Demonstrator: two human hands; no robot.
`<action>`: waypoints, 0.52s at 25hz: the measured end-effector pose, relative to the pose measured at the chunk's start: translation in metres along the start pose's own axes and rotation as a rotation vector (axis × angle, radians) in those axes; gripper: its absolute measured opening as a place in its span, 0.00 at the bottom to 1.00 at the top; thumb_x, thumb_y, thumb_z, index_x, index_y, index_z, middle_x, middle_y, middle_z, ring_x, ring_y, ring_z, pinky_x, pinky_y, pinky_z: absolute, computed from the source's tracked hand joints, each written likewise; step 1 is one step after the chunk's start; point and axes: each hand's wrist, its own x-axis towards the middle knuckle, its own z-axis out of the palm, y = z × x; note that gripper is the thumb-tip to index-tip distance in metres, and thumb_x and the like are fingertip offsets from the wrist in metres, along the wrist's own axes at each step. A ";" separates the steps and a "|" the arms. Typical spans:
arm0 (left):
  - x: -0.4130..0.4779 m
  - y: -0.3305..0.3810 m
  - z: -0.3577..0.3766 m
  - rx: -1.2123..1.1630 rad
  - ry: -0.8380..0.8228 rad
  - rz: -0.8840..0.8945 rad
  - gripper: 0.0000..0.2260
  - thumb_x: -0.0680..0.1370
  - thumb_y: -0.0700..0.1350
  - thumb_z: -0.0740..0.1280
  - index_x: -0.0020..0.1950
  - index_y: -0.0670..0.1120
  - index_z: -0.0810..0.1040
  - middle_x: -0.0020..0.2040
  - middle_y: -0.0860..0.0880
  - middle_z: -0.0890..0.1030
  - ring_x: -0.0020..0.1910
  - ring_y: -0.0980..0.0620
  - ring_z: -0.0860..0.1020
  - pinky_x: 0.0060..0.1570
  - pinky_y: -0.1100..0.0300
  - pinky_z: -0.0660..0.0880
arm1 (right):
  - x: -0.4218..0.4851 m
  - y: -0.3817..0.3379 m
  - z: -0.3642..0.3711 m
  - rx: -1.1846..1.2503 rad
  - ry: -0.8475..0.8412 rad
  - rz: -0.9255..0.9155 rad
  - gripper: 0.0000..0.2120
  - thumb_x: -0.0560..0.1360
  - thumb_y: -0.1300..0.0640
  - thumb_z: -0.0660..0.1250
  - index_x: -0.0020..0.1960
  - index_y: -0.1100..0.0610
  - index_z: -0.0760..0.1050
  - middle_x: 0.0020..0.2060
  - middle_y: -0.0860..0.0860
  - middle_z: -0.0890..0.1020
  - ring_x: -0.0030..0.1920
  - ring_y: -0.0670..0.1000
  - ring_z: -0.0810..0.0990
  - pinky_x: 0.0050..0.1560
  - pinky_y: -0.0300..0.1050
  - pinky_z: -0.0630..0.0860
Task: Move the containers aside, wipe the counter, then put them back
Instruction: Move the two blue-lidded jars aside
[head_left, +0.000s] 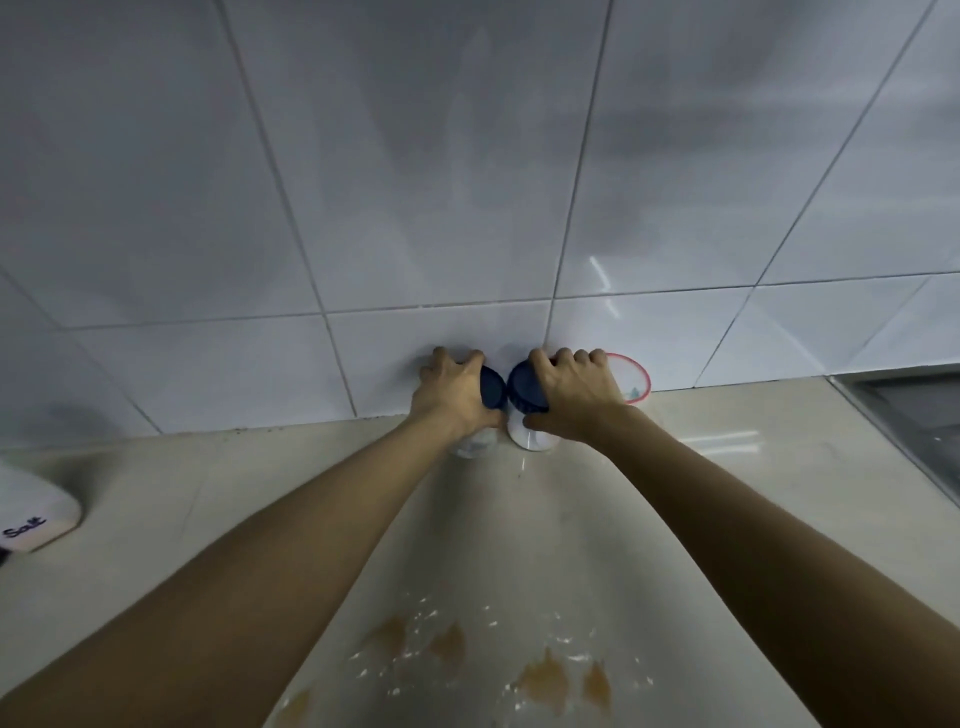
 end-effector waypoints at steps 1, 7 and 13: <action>0.003 -0.001 0.000 0.003 -0.011 0.004 0.34 0.67 0.56 0.74 0.68 0.50 0.65 0.67 0.40 0.63 0.63 0.38 0.68 0.59 0.47 0.75 | 0.000 0.002 -0.001 0.001 0.008 -0.006 0.38 0.65 0.39 0.72 0.66 0.56 0.64 0.57 0.60 0.77 0.55 0.62 0.76 0.58 0.55 0.70; -0.017 -0.062 -0.040 -0.001 -0.112 -0.014 0.37 0.62 0.54 0.75 0.67 0.46 0.67 0.66 0.45 0.65 0.59 0.43 0.73 0.54 0.54 0.76 | -0.006 -0.026 -0.022 0.333 0.025 -0.056 0.45 0.57 0.44 0.79 0.67 0.57 0.65 0.57 0.59 0.69 0.51 0.60 0.76 0.49 0.54 0.80; -0.103 -0.191 -0.096 0.103 -0.158 -0.021 0.39 0.60 0.52 0.76 0.69 0.50 0.67 0.63 0.48 0.69 0.61 0.43 0.71 0.60 0.48 0.75 | 0.001 -0.148 -0.051 0.520 -0.060 -0.159 0.43 0.58 0.43 0.77 0.66 0.57 0.66 0.60 0.57 0.72 0.57 0.60 0.73 0.53 0.52 0.77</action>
